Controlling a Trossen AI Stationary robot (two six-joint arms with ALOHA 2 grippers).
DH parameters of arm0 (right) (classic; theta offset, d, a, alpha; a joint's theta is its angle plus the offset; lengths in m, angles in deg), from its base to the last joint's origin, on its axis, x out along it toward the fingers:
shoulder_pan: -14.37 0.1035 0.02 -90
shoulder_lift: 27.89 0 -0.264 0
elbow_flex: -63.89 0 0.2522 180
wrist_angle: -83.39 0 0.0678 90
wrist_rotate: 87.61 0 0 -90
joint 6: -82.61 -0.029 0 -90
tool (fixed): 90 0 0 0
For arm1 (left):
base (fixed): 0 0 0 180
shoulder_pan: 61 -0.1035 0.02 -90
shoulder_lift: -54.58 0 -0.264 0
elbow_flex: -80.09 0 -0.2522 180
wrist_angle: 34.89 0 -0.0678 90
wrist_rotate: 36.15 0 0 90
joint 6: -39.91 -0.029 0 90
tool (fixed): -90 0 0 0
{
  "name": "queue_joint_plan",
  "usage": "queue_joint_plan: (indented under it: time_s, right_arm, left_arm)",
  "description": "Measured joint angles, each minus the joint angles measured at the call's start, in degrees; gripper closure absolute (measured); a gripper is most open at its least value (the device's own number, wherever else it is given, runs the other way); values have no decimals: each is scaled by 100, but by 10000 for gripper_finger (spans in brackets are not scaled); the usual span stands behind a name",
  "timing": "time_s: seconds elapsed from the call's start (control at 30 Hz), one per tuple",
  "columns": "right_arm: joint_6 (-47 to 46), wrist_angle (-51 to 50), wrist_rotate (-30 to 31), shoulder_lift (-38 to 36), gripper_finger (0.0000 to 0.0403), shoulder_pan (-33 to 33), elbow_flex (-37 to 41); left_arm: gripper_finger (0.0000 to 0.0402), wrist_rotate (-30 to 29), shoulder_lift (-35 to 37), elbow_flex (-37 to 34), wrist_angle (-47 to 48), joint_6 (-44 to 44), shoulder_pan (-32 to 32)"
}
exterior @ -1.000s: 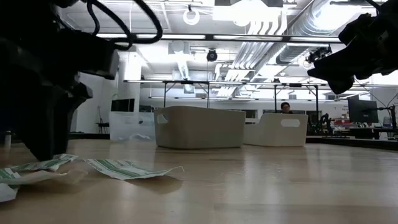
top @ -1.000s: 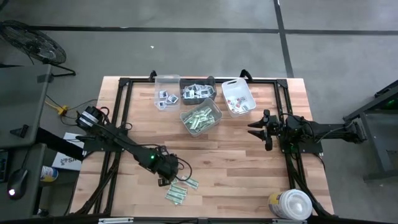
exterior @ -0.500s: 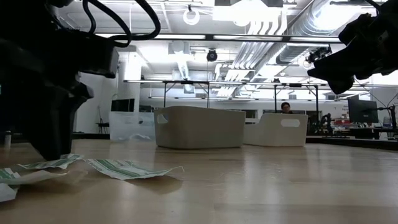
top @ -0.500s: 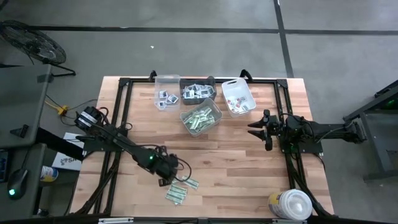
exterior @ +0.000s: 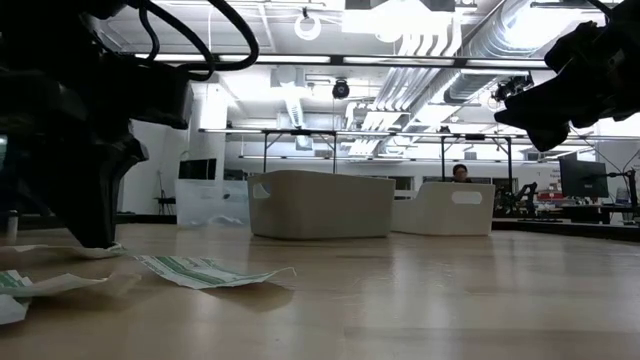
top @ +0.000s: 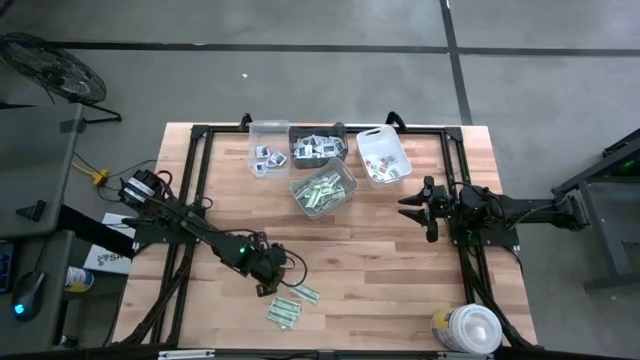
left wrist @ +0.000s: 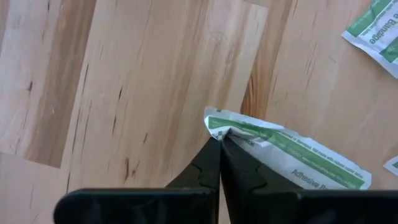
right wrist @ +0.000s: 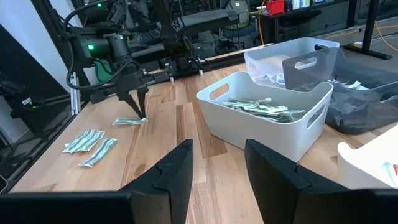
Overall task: Pick & Place First Aid Supplies
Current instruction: Put the bandage pack into the gray bin
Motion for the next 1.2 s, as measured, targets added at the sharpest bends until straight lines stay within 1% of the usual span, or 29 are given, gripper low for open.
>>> queue_joint_plan:
  time_s: [0.2,0.27,0.37,0.53,0.77,0.87,0.97,1.2]
  right_arm:
    - [0,0,0,0,263,1,0]
    - [0,0,2,0,263,0,0]
    - [0,0,2,-2,263,0,0]
    - [0,-1,0,-2,263,0,0]
    - [0,-2,2,20,263,2,0]
    - [0,-1,1,36,263,2,0]
    - [0,-2,0,35,263,2,0]
    - [0,-1,0,37,263,0,0]
  left_arm:
    - [400,-111,250,278,342,-287,0]
    - [401,-218,359,348,566,-405,-23]
    - [401,-371,548,559,598,-430,-43]
    - [401,-844,667,783,693,-452,-44]
    - [401,-1837,734,1248,699,-547,-172]
    - [401,-2093,734,1466,688,-872,-352]
    - [401,-2197,734,1653,681,-1291,-634]
    - [401,-2100,739,2015,517,-2760,-1461]
